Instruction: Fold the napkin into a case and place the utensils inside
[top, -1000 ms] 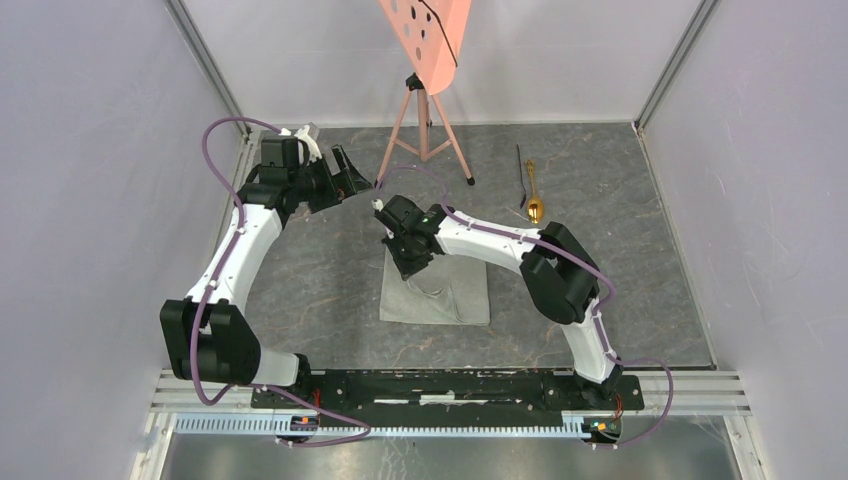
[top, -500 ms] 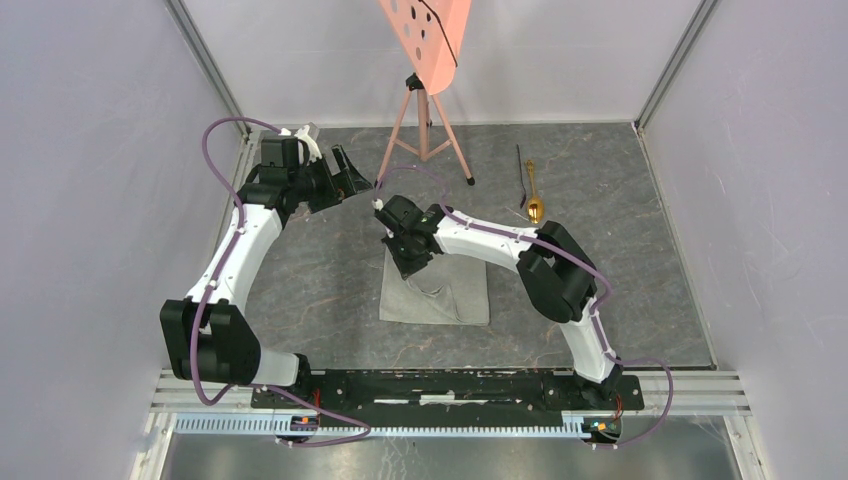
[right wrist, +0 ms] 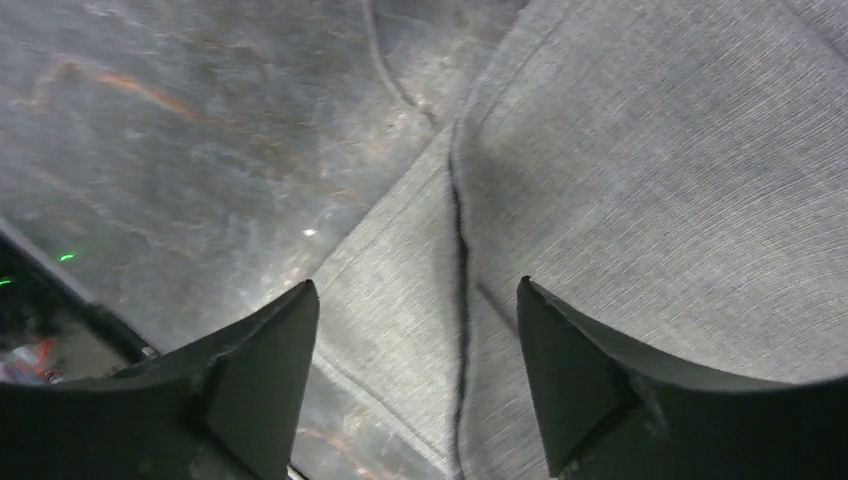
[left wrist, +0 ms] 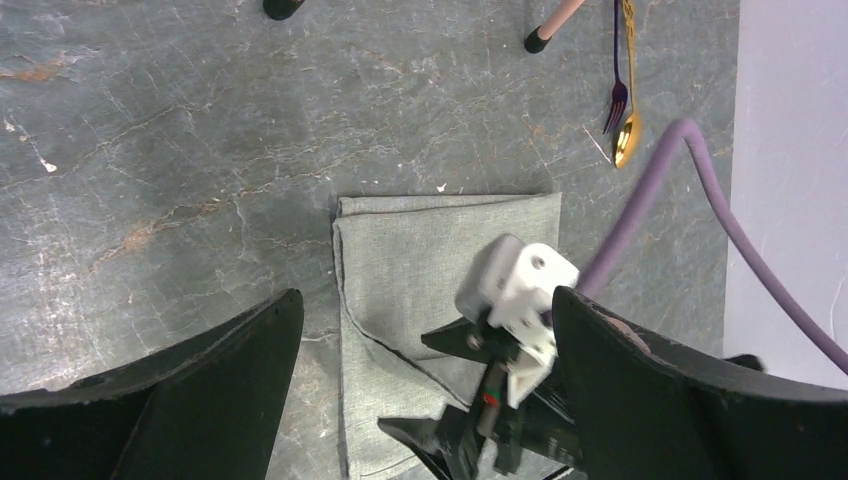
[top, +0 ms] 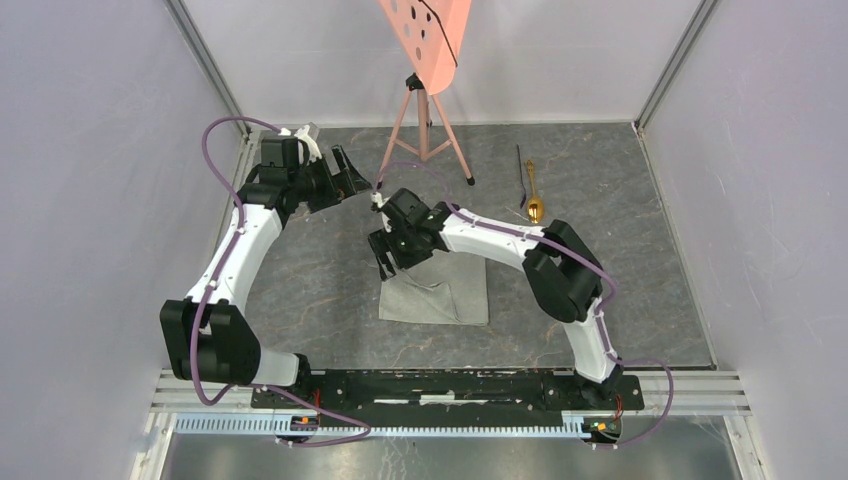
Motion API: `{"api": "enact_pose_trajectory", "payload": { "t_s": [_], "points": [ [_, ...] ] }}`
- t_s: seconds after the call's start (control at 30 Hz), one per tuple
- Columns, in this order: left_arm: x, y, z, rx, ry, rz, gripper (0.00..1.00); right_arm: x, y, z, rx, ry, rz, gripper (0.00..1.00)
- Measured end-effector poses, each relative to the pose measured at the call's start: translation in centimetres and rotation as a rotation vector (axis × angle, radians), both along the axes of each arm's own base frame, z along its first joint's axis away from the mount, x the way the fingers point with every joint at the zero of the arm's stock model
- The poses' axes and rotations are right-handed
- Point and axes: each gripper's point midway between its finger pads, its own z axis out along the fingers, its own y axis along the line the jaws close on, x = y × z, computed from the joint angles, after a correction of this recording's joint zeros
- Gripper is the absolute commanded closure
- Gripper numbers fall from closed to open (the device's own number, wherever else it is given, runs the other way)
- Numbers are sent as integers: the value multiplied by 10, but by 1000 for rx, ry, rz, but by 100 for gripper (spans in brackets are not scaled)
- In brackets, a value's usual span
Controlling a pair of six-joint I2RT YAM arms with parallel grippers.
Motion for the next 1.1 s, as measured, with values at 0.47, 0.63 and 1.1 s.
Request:
{"api": "enact_pose_trajectory", "payload": {
  "t_s": [0.47, 0.63, 1.1],
  "points": [
    [-3, -7, -11, 37, 21, -24, 0, -14, -114, 55, 440, -72, -49, 2],
    [-31, -27, -37, 6, 83, -104, 0, -31, -120, 20, 459, 0, 3, 2],
    [-127, -16, -4, -23, 35, -112, 0, -108, -19, 47, 746, 83, 246, 3]
  ]
}}
